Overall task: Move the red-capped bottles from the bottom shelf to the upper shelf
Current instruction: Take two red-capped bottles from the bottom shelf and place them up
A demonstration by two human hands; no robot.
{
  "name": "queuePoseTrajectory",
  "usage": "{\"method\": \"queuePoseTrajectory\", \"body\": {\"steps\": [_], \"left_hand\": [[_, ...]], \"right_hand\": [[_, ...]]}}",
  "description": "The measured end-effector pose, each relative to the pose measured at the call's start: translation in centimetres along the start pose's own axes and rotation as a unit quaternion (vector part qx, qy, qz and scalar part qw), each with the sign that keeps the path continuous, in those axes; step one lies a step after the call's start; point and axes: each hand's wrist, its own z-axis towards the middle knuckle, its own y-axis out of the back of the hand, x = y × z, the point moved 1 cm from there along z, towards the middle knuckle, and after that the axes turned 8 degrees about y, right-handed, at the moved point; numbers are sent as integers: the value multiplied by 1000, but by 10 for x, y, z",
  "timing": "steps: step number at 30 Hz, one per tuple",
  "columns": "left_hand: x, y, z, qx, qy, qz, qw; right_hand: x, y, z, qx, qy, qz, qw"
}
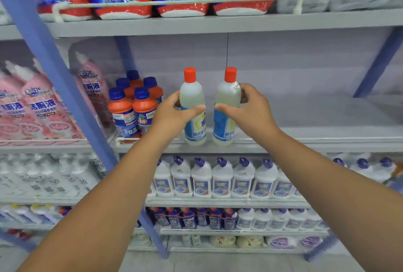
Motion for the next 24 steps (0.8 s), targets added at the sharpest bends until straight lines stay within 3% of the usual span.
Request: {"method": "queuePoseTrajectory", "body": {"steps": [14,20,24], "left_hand": [[30,-38,93,113,-3,17,993],[42,-45,100,98,-5,15,995],[43,-46,97,97,-7,32,995]], "right_hand": [[-62,-27,42,-44,-43,-35,997],[-75,-22,47,-49,-30,-34,998],[-82,-21,49,0,-34,-18,999]]}}
